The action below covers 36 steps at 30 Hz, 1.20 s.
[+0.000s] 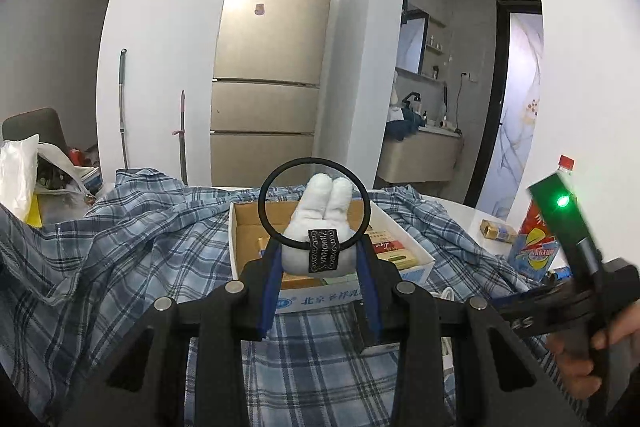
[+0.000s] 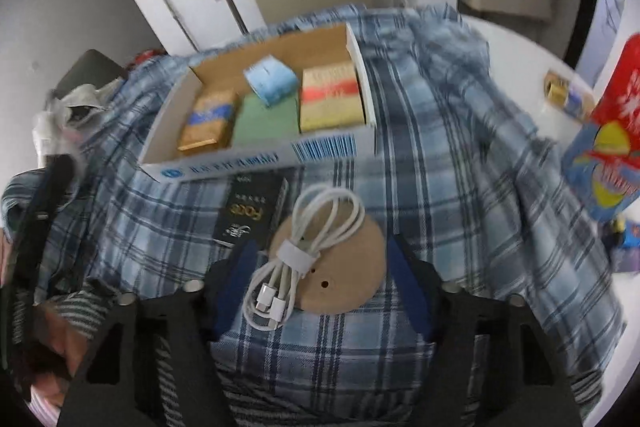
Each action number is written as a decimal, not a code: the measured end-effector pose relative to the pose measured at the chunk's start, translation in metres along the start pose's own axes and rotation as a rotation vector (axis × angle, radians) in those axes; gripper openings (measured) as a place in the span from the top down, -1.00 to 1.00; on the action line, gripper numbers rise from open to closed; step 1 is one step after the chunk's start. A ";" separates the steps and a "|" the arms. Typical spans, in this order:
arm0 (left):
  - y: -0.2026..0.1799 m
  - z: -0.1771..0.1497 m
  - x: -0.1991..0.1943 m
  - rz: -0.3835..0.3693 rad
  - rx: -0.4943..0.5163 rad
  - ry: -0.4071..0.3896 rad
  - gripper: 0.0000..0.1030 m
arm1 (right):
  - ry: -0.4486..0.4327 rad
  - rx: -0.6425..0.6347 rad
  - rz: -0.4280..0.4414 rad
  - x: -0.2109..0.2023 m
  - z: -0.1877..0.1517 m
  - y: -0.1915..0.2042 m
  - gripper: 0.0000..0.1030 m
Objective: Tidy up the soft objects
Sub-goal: 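Grasp the white cable bundle with the right tool while the left holds the plush, then carry the plush and cable bundle over the cardboard box with both tools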
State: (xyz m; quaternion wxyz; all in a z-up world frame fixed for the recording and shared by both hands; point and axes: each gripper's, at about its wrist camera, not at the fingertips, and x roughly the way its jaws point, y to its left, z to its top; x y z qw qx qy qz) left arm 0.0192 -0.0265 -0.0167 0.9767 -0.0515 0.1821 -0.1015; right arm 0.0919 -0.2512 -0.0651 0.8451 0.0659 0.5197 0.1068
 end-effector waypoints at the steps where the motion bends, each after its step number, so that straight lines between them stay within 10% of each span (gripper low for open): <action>1: 0.000 -0.001 0.000 0.003 0.000 0.003 0.28 | 0.016 0.003 0.003 0.005 0.000 0.002 -0.21; 17: -0.001 -0.001 0.003 -0.007 -0.001 0.021 0.28 | 0.005 -0.069 -0.053 0.023 0.003 0.020 0.58; 36: 0.001 -0.001 0.001 -0.003 -0.005 0.014 0.28 | 0.010 -0.201 -0.122 0.026 -0.005 0.024 0.53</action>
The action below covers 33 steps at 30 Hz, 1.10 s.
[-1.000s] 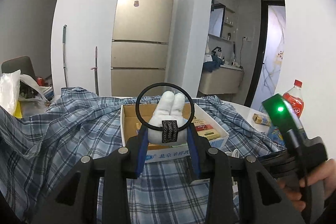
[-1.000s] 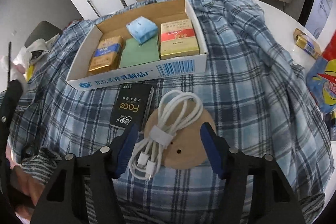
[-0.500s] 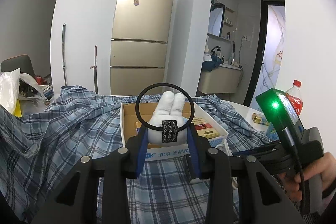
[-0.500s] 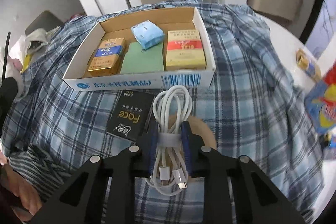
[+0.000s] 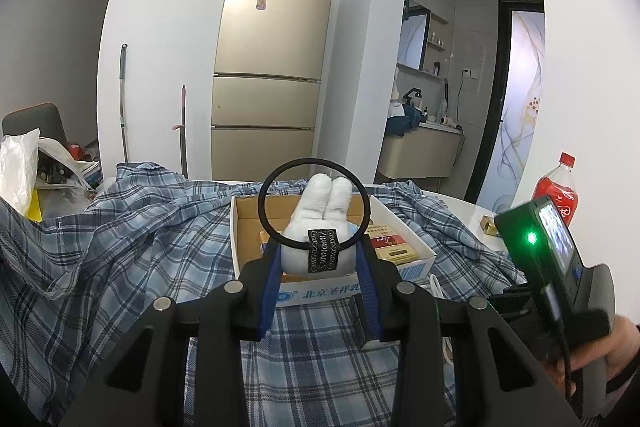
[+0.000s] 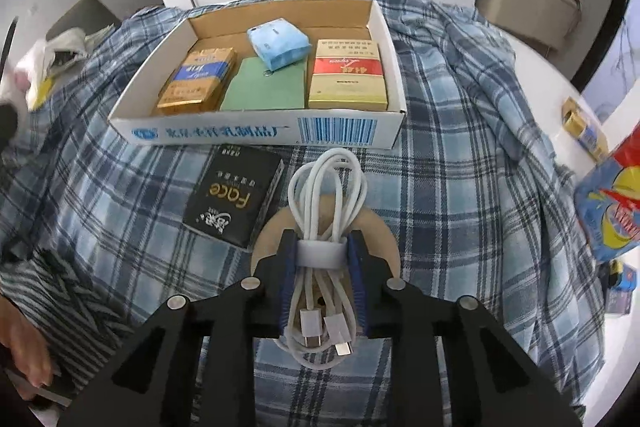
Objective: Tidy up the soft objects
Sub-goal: 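Carry the plush and cable bundle over the cardboard box with both tools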
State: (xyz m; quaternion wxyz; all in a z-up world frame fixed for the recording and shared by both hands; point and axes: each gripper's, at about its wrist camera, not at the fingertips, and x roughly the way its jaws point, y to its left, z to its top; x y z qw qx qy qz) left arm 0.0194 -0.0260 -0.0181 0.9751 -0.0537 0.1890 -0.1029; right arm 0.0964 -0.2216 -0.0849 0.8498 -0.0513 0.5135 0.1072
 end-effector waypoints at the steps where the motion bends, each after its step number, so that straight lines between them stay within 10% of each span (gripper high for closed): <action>1: 0.000 0.000 0.000 0.000 0.000 -0.001 0.28 | -0.013 -0.015 -0.009 0.000 -0.002 0.002 0.53; 13: 0.001 0.000 -0.002 0.009 -0.007 -0.006 0.28 | -0.328 0.087 0.074 -0.046 -0.013 -0.019 0.60; 33: -0.006 0.060 -0.053 0.104 0.034 -0.122 0.28 | -0.584 0.000 0.050 -0.125 -0.006 -0.011 0.60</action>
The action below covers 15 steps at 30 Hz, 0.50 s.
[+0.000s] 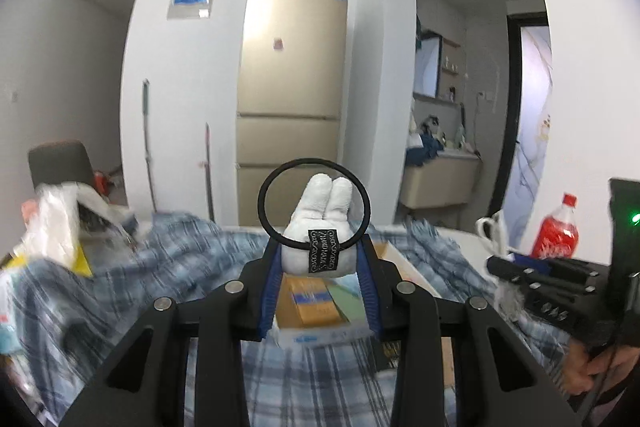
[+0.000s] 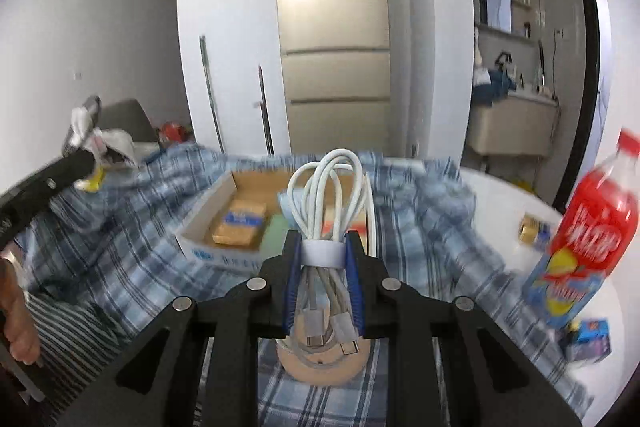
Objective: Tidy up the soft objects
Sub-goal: 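Carry the plush and cable bundle over the cardboard box with both tools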
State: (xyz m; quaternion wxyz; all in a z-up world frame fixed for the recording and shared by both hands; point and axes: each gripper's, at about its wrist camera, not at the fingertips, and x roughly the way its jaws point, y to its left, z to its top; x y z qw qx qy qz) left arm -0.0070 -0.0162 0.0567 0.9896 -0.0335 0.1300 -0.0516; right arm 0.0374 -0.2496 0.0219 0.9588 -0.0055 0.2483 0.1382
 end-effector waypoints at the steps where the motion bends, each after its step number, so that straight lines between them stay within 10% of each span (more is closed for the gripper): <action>1: 0.000 0.006 0.000 0.003 0.003 -0.009 0.28 | -0.018 -0.006 -0.003 -0.004 0.007 0.000 0.60; 15: -0.028 0.107 0.042 0.082 -0.019 -0.161 0.28 | -0.251 0.071 -0.030 0.004 0.143 0.007 0.60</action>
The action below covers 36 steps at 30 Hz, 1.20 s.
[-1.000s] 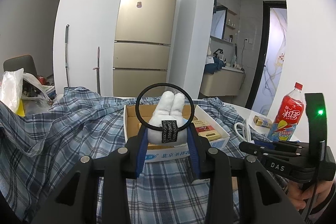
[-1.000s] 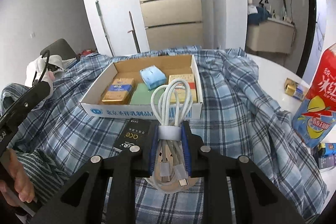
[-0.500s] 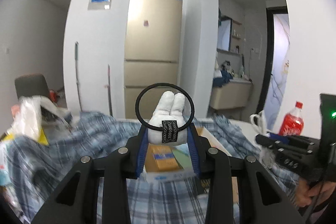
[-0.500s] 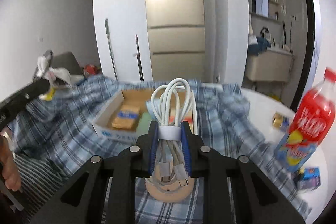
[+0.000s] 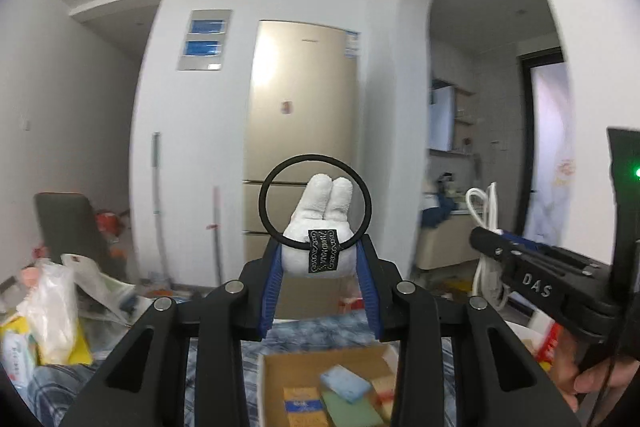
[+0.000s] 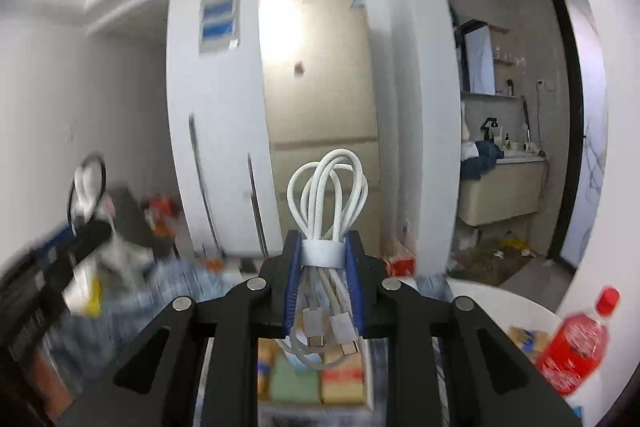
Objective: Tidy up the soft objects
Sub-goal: 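Carry the plush and cable bundle over the cardboard box with both tools, then open the left tool to drop the plush into the box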
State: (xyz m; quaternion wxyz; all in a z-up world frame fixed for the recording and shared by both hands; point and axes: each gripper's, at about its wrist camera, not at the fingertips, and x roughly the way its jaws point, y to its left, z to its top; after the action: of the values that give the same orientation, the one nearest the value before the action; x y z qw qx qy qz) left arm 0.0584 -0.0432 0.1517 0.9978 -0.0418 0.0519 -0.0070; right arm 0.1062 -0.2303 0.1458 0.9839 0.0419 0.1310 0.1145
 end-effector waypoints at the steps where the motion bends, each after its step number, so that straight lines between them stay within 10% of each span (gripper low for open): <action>1: -0.001 0.004 0.011 -0.023 -0.007 0.033 0.27 | 0.011 -0.004 0.007 0.008 0.007 0.001 0.60; 36: 0.041 -0.164 0.189 0.021 0.005 0.905 0.27 | 0.595 -0.001 0.035 0.159 -0.128 -0.012 0.60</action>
State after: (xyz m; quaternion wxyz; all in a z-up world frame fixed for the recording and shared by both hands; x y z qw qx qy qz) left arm 0.2294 -0.0199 -0.0340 0.8747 -0.0316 0.4834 -0.0144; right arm 0.2235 -0.1975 -0.0175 0.9002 0.0082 0.4127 0.1386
